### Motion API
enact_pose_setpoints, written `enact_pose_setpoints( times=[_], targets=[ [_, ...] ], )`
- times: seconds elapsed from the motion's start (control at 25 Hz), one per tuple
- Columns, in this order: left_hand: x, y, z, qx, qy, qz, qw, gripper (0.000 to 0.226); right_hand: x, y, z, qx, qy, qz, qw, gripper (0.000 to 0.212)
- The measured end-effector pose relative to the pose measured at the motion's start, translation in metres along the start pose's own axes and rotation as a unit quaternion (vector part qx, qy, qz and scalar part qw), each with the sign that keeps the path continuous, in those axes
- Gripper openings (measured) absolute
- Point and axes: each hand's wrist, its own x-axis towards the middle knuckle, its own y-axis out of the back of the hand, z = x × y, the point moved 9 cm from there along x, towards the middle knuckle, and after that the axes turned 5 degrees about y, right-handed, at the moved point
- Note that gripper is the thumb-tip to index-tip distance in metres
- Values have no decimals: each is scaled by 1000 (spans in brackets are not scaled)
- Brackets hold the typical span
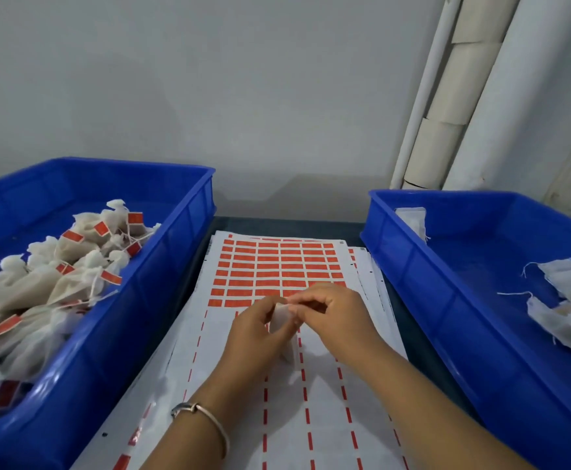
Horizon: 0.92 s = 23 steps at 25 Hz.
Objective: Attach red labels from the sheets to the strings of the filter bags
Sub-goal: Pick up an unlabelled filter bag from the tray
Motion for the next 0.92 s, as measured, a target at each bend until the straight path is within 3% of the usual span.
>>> enact_pose_setpoints(
  times=[0.36,0.64,0.8,0.92],
  targets=[
    [-2,-7,-3,-55,12,-41,998,10,-14,-1,20,15,16,-13,1000,16],
    [-12,-10,5,-80,11,-92,992,24,-23,8,29,187,-9,12,982,21],
    [-14,-12,6,-60,23,-94,994,7,-23,1,40,209,-75,-42,974,36],
    [-15,-9,5,-94,33,-78,992,5,-24,-5,43,211,-93,-91,969,41]
  ],
)
